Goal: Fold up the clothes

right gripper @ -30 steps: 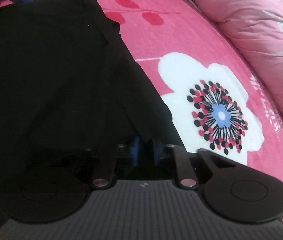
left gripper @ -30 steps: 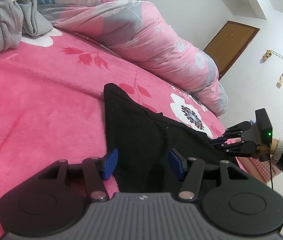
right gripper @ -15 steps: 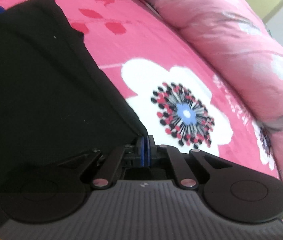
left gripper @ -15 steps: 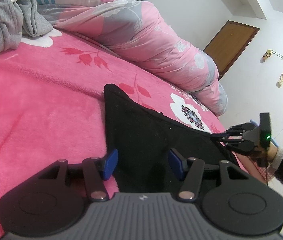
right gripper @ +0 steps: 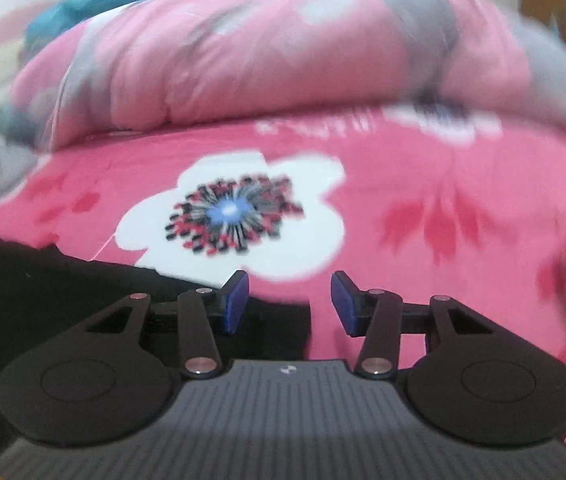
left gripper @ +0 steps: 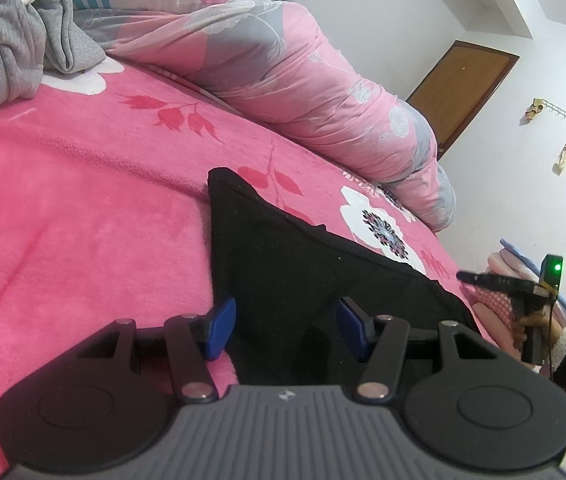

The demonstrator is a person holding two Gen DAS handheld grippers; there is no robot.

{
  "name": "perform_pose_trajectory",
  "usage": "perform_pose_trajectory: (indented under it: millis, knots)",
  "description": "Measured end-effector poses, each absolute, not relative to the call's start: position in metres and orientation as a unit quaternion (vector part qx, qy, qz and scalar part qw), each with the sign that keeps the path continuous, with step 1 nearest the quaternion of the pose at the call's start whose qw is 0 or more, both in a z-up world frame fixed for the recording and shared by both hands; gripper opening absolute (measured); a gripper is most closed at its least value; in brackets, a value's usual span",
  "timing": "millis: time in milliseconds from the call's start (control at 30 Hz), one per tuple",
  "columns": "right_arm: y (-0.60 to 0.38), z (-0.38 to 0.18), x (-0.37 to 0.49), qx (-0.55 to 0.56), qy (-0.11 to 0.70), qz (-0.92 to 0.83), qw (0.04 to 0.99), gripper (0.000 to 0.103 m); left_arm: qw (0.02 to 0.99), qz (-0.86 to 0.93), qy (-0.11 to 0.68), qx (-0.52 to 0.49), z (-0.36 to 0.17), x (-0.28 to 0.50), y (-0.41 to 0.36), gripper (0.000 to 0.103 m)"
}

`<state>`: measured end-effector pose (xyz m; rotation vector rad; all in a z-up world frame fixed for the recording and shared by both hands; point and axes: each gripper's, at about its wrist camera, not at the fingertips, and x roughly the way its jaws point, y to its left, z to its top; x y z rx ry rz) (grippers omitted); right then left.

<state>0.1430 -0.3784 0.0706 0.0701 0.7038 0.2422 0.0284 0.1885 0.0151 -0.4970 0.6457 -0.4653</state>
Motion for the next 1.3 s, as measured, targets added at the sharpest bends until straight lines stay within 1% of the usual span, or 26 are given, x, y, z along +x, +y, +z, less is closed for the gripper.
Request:
perform_pose_trajectory:
  millis: [100,167,233,300,367,500,600,733,767,800,867,1000,1100,1167,1300]
  knots:
    - [-0.384,0.054,0.145,0.065,0.377,0.121,0.916,0.046,0.892,-0.224,0.311,-0.239,0.015,0.028,0.188,0.058]
    - [-0.383,0.046,0.145,0.083,0.384,0.124,0.911,0.046,0.892,-0.225,0.311,-0.240,0.015,0.028,0.188,0.058]
    - [-0.381,0.039,0.145,0.095,0.385,0.128,0.909,0.041,0.892,-0.225,0.311,-0.240,0.015,0.028,0.188,0.058]
    - [-0.378,0.038,0.145,0.097,0.375,0.130,0.913,0.003,0.892,-0.225,0.311,-0.240,0.015,0.028,0.188,0.058]
    - [-0.378,0.040,0.143,0.095,0.351,0.125,0.923,0.003,0.891,-0.225,0.312,-0.240,0.015,0.028,0.188,0.058]
    - [-0.395,0.041,0.138,0.124,0.314,0.097,0.936,0.002,0.891,-0.226,0.312,-0.240,0.015,0.028,0.188,0.058]
    - [-0.405,0.026,0.141,0.150,0.322,0.076,0.932,0.002,0.891,-0.226,0.312,-0.240,0.014,0.029,0.188,0.058]
    - [-0.404,0.017,0.147,0.149,0.326,0.057,0.932,0.002,0.890,-0.227,0.313,-0.242,0.014,0.030,0.188,0.058]
    - [-0.406,0.019,0.147,0.152,0.327,0.048,0.932,0.007,0.890,-0.227,0.313,-0.243,0.014,0.030,0.188,0.058]
    - [-0.408,0.022,0.146,0.155,0.327,0.039,0.931,0.014,0.890,-0.227,0.313,-0.243,0.014,0.031,0.188,0.058]
    - [-0.413,0.032,0.137,0.140,0.322,-0.002,0.936,0.016,0.890,-0.227,0.313,-0.243,0.014,0.030,0.188,0.058]
    - [-0.433,0.066,0.094,0.146,0.299,-0.035,0.942,0.016,0.890,-0.226,0.313,-0.243,0.014,0.031,0.188,0.058]
    - [-0.433,0.091,0.047,0.125,0.286,-0.026,0.950,0.016,0.894,-0.213,0.317,-0.232,0.020,0.028,0.185,0.057]
    - [-0.424,0.100,0.016,0.106,0.287,0.000,0.952,0.016,0.903,-0.198,0.318,-0.211,0.031,0.022,0.182,0.057]
    - [-0.389,0.097,-0.027,0.051,0.303,0.074,0.949,0.016,0.917,-0.183,0.308,-0.174,0.056,-0.002,0.181,0.058]
